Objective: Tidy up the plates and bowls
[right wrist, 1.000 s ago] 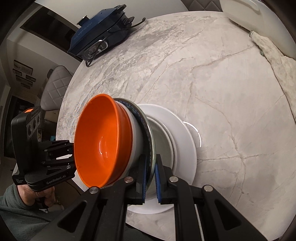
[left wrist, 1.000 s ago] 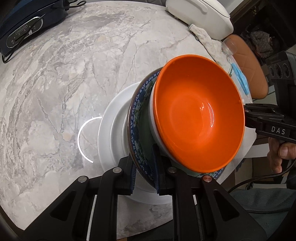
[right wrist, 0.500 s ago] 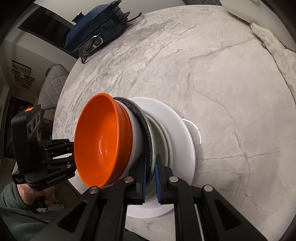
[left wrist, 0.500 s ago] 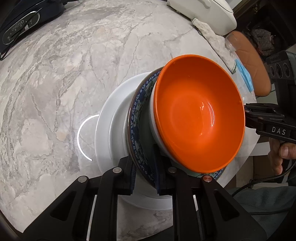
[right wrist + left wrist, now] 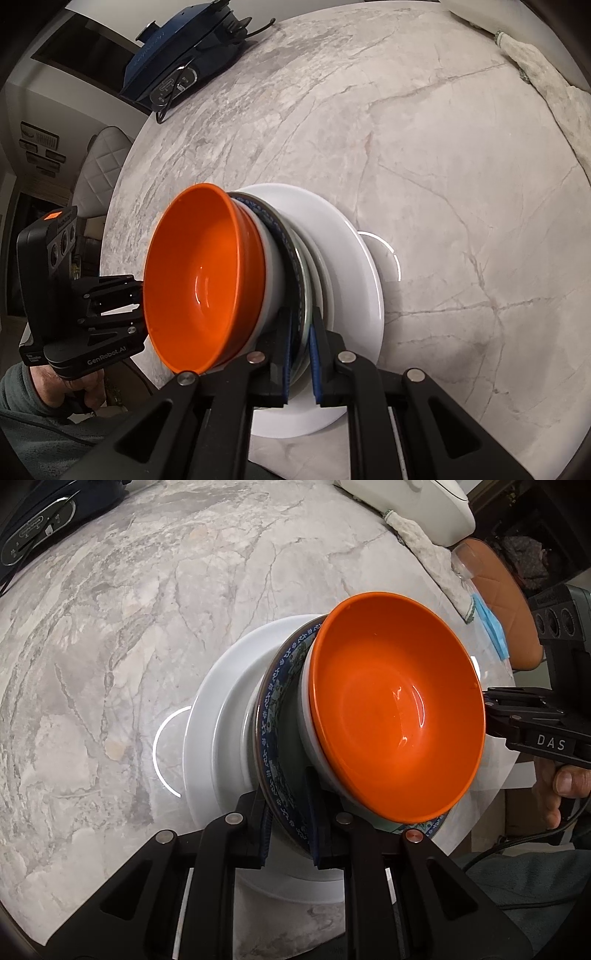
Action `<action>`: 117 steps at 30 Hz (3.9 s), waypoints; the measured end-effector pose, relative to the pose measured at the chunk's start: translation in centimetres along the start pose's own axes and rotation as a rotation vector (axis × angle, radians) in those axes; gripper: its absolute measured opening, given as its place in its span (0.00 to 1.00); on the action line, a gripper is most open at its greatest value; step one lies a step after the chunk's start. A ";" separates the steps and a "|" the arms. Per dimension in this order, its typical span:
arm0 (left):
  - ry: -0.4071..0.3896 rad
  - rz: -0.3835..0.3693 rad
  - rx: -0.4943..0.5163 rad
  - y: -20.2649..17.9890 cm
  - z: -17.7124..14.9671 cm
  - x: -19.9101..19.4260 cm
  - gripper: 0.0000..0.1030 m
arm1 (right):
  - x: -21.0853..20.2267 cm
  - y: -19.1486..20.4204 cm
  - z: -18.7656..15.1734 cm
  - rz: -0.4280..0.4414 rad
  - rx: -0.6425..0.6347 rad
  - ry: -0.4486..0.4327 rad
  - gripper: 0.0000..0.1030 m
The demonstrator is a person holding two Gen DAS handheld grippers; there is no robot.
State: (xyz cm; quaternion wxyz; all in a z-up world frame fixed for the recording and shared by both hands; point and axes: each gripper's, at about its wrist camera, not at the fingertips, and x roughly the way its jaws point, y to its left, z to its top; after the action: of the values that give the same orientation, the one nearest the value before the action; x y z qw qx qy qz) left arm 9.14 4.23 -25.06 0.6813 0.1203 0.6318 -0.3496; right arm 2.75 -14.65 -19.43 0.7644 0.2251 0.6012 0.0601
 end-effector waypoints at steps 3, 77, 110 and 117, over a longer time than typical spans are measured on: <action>0.004 -0.002 -0.004 0.1 0.0 0.2 0.14 | 0.0 0.0 0.1 0.000 -0.006 0.001 0.12; -0.369 0.562 -0.465 -14.3 -7.0 -17.3 0.77 | -16.8 4.3 -4.6 -0.229 -0.189 -0.395 0.92; -0.388 0.512 -0.514 -14.1 -5.9 -18.7 0.77 | -14.8 6.8 -4.7 -0.297 -0.203 -0.314 0.92; -0.388 0.512 -0.515 -14.0 -6.0 -18.6 0.77 | -14.7 6.9 -4.7 -0.297 -0.203 -0.313 0.92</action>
State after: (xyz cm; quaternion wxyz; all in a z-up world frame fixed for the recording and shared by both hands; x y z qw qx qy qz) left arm -3.50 3.71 -4.60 0.8605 0.0308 0.5083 -0.0154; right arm -4.47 -12.57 -4.23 0.8675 0.0628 0.4926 -0.0287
